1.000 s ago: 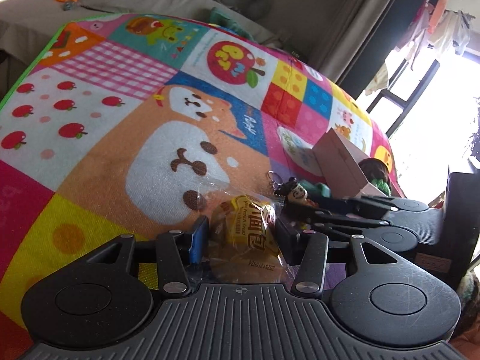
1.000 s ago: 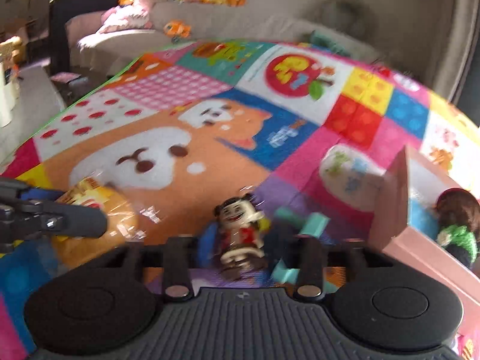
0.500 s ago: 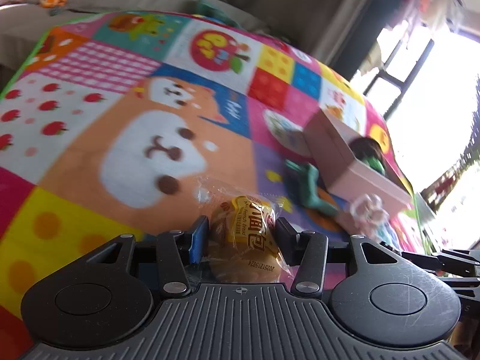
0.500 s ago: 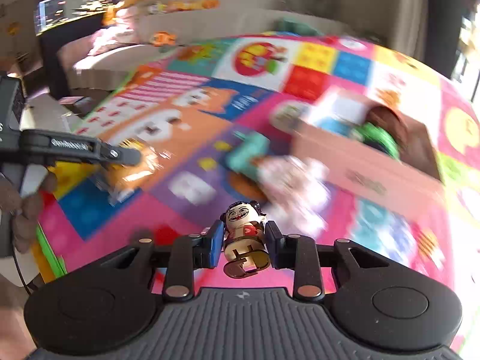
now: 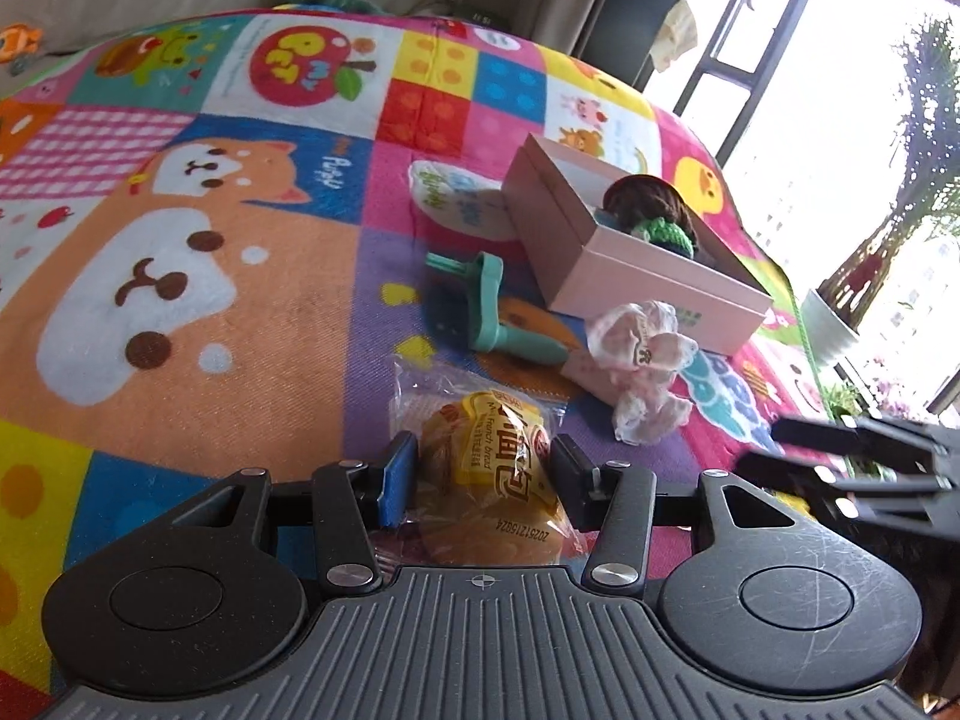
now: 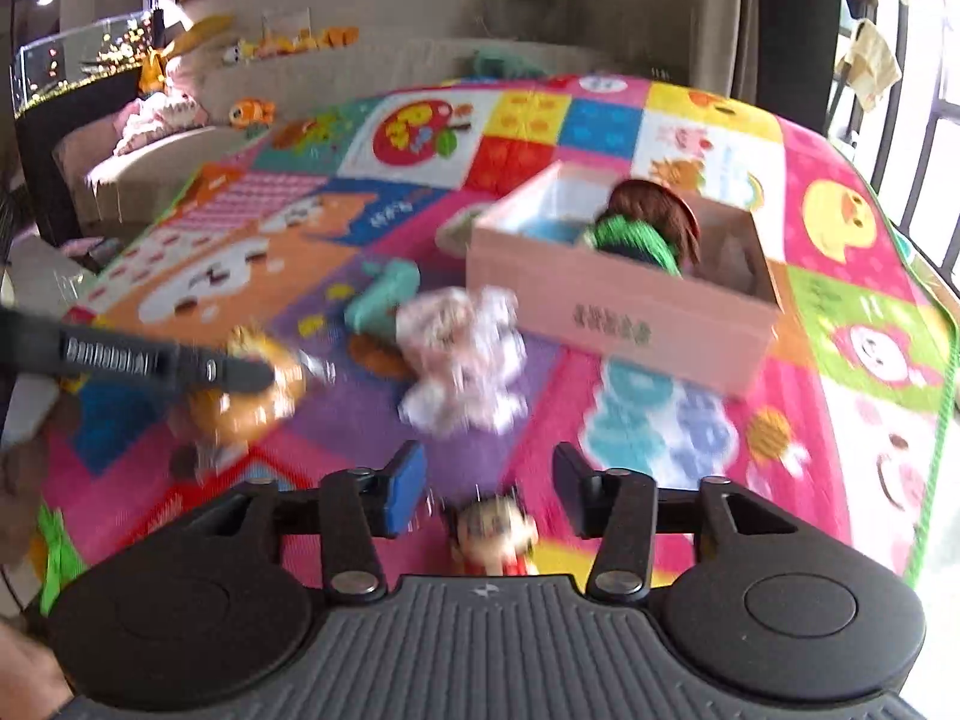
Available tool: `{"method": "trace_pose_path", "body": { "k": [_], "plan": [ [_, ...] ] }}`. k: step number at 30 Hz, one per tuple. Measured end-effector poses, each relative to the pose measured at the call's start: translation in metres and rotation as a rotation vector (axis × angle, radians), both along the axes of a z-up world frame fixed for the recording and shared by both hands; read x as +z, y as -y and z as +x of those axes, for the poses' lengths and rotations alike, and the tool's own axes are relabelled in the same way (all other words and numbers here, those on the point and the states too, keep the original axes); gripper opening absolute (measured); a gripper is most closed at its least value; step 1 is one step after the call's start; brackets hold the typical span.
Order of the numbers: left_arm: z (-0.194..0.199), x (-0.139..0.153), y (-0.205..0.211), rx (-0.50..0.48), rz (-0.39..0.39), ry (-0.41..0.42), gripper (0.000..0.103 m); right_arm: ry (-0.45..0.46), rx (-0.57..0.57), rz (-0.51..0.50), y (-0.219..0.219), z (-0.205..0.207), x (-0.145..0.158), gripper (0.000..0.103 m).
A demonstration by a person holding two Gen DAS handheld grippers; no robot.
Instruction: Organize objects
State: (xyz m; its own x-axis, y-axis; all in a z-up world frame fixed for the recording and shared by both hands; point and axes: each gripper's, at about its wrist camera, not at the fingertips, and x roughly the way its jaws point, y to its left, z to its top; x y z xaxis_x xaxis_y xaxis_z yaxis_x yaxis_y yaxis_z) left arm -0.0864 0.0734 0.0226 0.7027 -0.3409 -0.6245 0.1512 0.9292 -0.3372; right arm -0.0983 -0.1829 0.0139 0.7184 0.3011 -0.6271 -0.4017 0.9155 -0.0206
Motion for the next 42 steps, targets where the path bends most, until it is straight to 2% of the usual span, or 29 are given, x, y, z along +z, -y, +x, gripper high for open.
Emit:
{"method": "trace_pose_path", "body": {
  "k": [5,8,14,17,20,23,25,28,32,33,37,40,42],
  "plan": [
    [0.001,0.0,-0.002,-0.004,-0.008,0.001,0.054,-0.094,0.011,0.006,-0.027,0.043,-0.006,0.051],
    [0.001,0.0,-0.003,-0.006,-0.013,0.0,0.054,-0.134,0.002,-0.043,-0.038,0.056,-0.015,0.051],
    [0.001,-0.002,-0.005,-0.01,-0.025,0.004,0.054,-0.065,-0.093,-0.189,-0.027,0.062,-0.018,0.055],
    [0.001,-0.003,-0.006,-0.011,-0.031,0.006,0.054,-0.052,-0.137,-0.194,-0.013,0.062,-0.014,0.055],
    [0.001,-0.002,-0.006,-0.011,-0.03,0.005,0.054,-0.055,-0.164,-0.13,0.001,0.062,-0.005,0.056],
    [0.001,-0.002,-0.006,-0.011,-0.028,0.006,0.054,-0.12,-0.153,0.028,0.012,0.067,0.005,0.06],
    [0.001,-0.002,-0.006,-0.011,-0.029,0.006,0.054,-0.171,-0.153,0.147,0.015,0.073,0.006,0.067],
    [0.001,-0.002,-0.006,-0.011,-0.03,0.006,0.054,-0.242,-0.171,0.278,0.011,0.089,0.003,0.067],
    [0.001,-0.003,-0.006,-0.013,-0.033,0.006,0.054,-0.291,-0.205,0.283,-0.006,0.11,-0.01,0.067],
    [0.001,-0.003,-0.007,-0.014,-0.035,0.007,0.054,-0.3,-0.207,0.274,-0.01,0.113,-0.013,0.066],
    [0.001,-0.004,-0.008,-0.016,-0.045,0.008,0.054,-0.297,-0.193,0.229,-0.018,0.112,-0.018,0.034],
    [0.001,-0.004,-0.01,-0.019,-0.054,0.009,0.054,-0.265,-0.171,0.216,-0.014,0.104,-0.012,0.026],
    [0.002,-0.004,-0.011,-0.018,-0.06,0.009,0.054,-0.229,-0.163,0.196,-0.009,0.096,-0.005,0.025]
  ]
}}
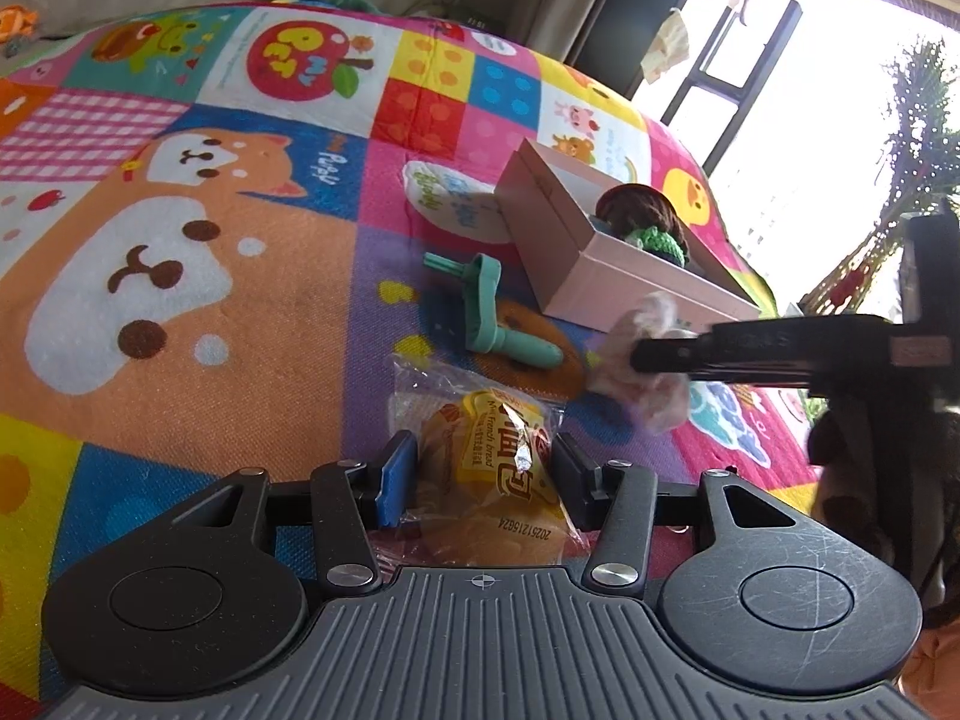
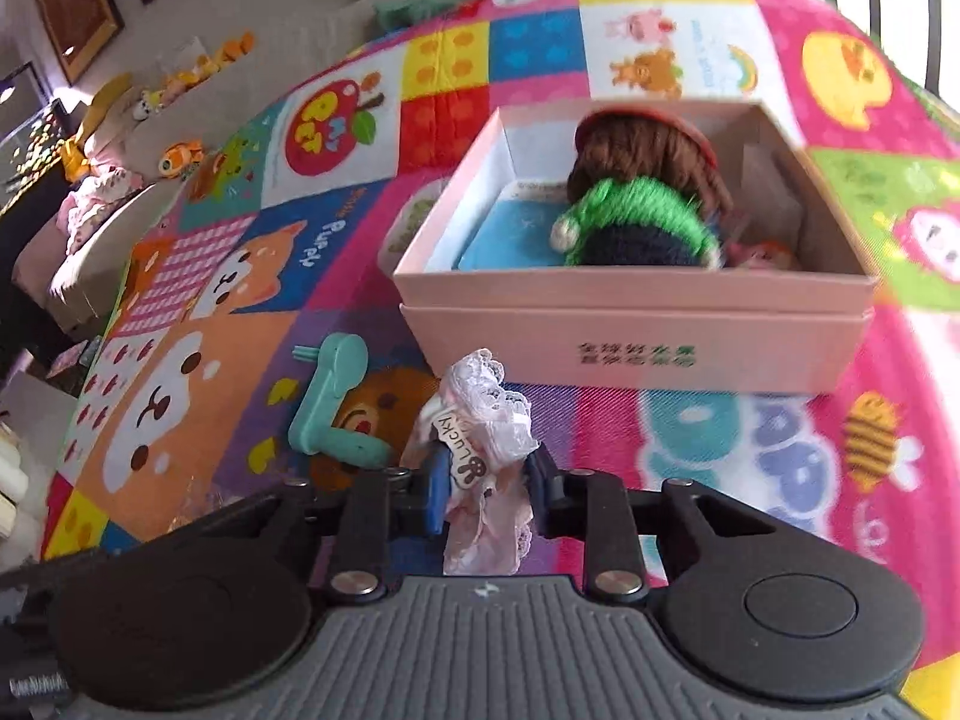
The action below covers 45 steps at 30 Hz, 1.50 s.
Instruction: Organize objects
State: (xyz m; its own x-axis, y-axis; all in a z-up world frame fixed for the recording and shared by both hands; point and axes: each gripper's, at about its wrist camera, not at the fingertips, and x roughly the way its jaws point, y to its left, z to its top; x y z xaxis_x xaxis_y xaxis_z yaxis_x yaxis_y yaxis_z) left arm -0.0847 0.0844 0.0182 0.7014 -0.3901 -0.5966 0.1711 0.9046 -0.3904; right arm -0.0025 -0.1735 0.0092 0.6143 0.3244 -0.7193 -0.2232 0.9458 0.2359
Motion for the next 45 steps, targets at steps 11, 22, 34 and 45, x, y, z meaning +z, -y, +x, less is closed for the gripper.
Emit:
{"method": "trace_pose_path", "body": {
  "k": [11,22,34,45],
  "plan": [
    [0.001,0.003,0.003,0.016,-0.003,-0.007,0.053,0.209,-0.114,-0.082,0.065,-0.063,0.037,0.024],
    [0.055,0.079,0.041,-0.036,-0.041,0.2,0.052,0.231,-0.19,-0.021,0.101,-0.081,0.014,0.024],
    [0.179,0.052,0.143,-0.017,0.042,0.233,0.053,0.305,-0.221,-0.037,0.114,-0.095,0.01,0.025],
    [0.14,0.053,0.123,-0.106,0.097,0.127,0.052,0.29,-0.21,-0.05,0.114,-0.068,0.013,0.025]
  ]
}}
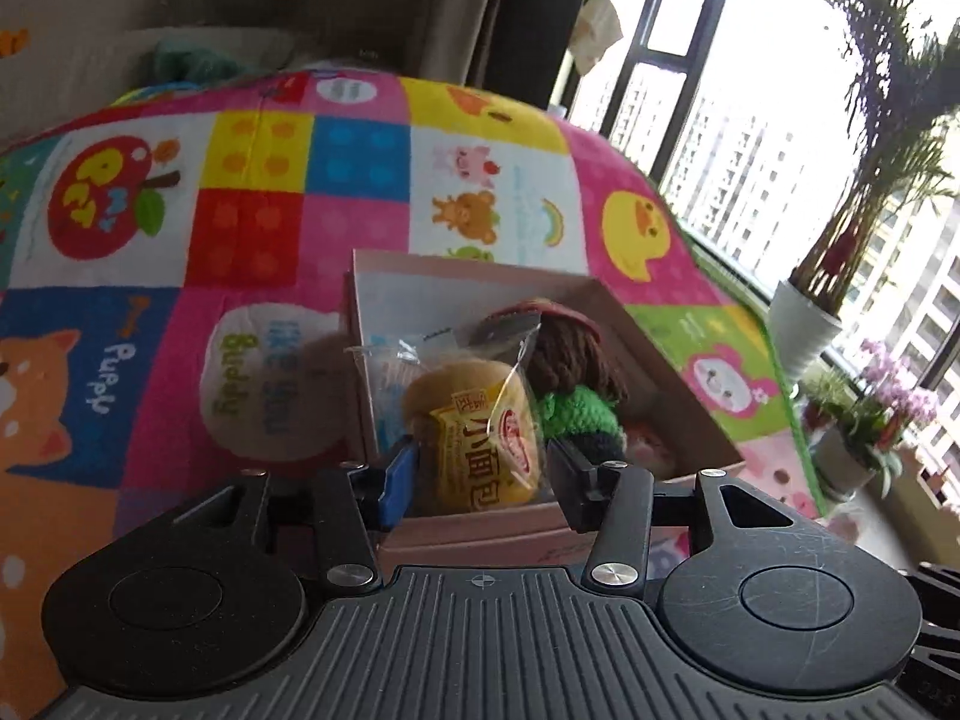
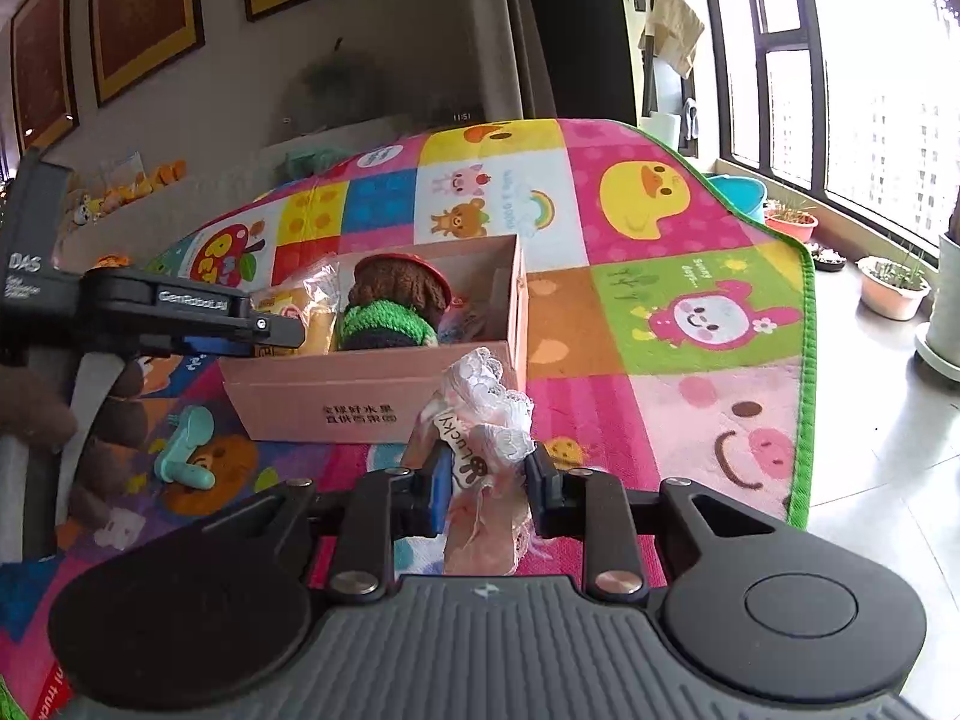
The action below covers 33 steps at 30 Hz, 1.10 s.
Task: Organize objects
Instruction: 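Place the bread packet and white lace bag into the pink box with both grippers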
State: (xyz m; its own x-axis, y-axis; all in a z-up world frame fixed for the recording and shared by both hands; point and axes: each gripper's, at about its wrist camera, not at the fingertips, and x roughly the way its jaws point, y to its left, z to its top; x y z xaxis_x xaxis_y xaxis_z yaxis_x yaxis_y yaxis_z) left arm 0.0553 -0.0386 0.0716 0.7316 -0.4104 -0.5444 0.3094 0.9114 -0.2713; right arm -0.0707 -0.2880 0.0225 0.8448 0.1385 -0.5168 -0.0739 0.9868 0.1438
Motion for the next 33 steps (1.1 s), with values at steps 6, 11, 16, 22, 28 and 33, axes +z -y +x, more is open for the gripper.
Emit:
{"method": "trace_pose_path", "body": {
  "k": [6,11,16,22,28,33],
  "plan": [
    [-0.034,0.004,-0.063,0.077,-0.224,0.154,0.052,0.032,0.018,-0.007,0.0,0.017,0.034,0.025],
    [-0.04,-0.027,-0.12,0.202,-0.336,0.154,0.052,0.048,0.075,0.051,-0.015,0.067,0.082,0.025],
    [-0.038,-0.053,-0.158,0.294,-0.477,0.138,0.051,-0.09,0.222,0.165,-0.07,0.136,0.093,0.025],
    [-0.039,-0.062,-0.179,0.296,-0.594,0.134,0.051,-0.234,0.186,-0.004,-0.136,0.198,0.044,0.025],
    [-0.039,-0.066,-0.182,0.281,-0.656,0.097,0.051,-0.266,0.127,0.06,-0.126,0.226,0.066,0.025],
    [-0.04,-0.067,-0.185,0.296,-0.665,0.098,0.051,-0.299,0.051,-0.047,-0.149,0.274,0.065,0.025]
  ]
}}
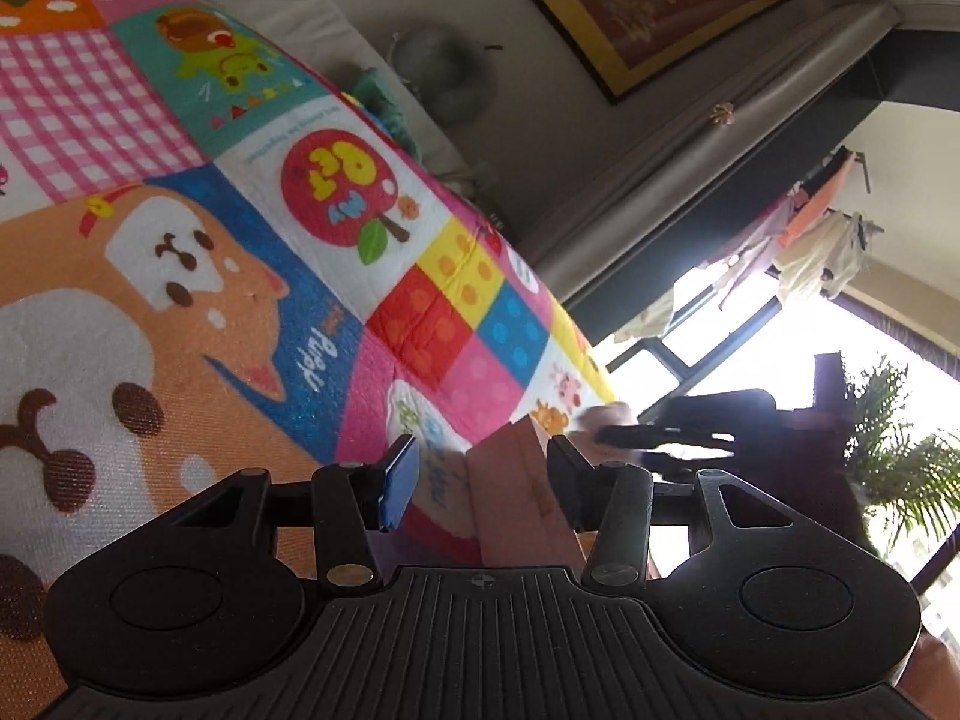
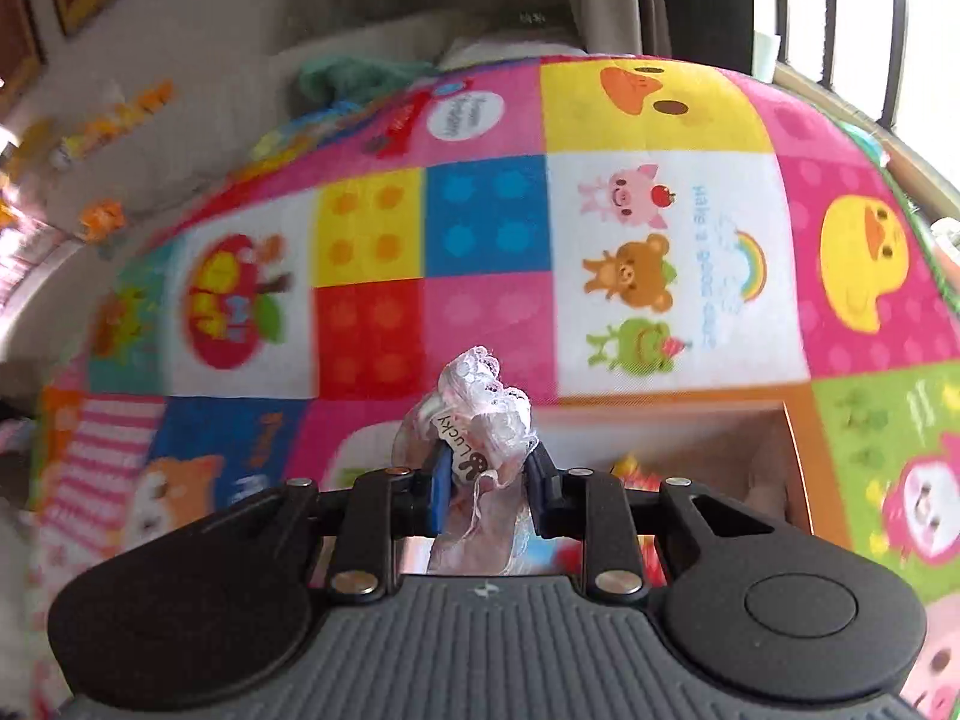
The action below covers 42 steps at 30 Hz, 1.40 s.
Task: Organize objects
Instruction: 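Place the bread packet and white lace bag into the pink box with both grippers, then grasp the teal toy with the left gripper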
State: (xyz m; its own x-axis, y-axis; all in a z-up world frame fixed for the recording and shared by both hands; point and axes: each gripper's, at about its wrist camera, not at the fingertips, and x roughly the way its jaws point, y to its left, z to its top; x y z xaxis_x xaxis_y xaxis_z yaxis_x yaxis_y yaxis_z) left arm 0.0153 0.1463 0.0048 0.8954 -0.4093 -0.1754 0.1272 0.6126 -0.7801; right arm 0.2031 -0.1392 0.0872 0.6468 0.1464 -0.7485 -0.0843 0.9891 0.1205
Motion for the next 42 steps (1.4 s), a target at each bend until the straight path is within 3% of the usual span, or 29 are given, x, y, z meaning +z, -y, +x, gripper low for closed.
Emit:
{"method": "trace_pose_path", "body": {
  "k": [5,10,12,13,16,22,26,28,32,35,38,40,42],
  "plan": [
    [0.0,-0.002,-0.004,0.008,-0.016,-0.008,0.051,-0.175,-0.054,-0.063,-0.015,0.036,-0.045,0.025],
    [0.0,-0.002,0.0,-0.019,-0.009,-0.008,0.051,-0.255,-0.102,-0.091,-0.013,0.059,-0.059,0.025],
    [0.001,-0.002,0.001,-0.019,0.0,-0.012,0.051,-0.284,-0.096,-0.133,-0.013,0.067,-0.064,0.029],
    [0.001,-0.002,0.001,-0.017,0.001,-0.014,0.051,-0.285,-0.092,-0.139,-0.012,0.067,-0.065,0.036],
    [0.001,-0.004,-0.001,0.003,0.001,-0.023,0.051,-0.232,-0.095,-0.111,-0.002,0.055,-0.052,0.059],
    [0.001,-0.006,-0.002,0.026,0.016,-0.036,0.051,-0.013,-0.049,-0.045,0.031,-0.022,0.005,0.068],
    [-0.001,-0.004,0.001,0.036,0.058,-0.025,0.051,0.083,-0.005,-0.023,0.06,-0.095,0.019,0.073],
    [-0.003,-0.001,0.004,0.044,0.092,-0.013,0.051,0.117,0.008,-0.018,0.076,-0.134,0.013,0.081],
    [-0.022,0.014,0.022,-0.013,0.184,0.017,0.051,0.135,-0.03,-0.02,0.111,-0.198,-0.018,0.083],
    [-0.046,0.027,0.053,-0.223,0.285,0.043,0.051,0.125,-0.098,-0.007,0.134,-0.228,-0.049,0.083],
    [-0.075,0.035,0.093,-0.446,0.467,0.065,0.052,0.123,-0.138,0.043,0.148,-0.247,-0.072,0.083],
    [-0.092,0.036,0.112,-0.491,0.572,0.049,0.052,0.132,-0.137,0.081,0.149,-0.257,-0.08,0.083],
    [-0.097,0.036,0.118,-0.485,0.612,-0.002,0.052,0.145,-0.087,0.115,0.145,-0.27,-0.084,0.083]
  ]
}}
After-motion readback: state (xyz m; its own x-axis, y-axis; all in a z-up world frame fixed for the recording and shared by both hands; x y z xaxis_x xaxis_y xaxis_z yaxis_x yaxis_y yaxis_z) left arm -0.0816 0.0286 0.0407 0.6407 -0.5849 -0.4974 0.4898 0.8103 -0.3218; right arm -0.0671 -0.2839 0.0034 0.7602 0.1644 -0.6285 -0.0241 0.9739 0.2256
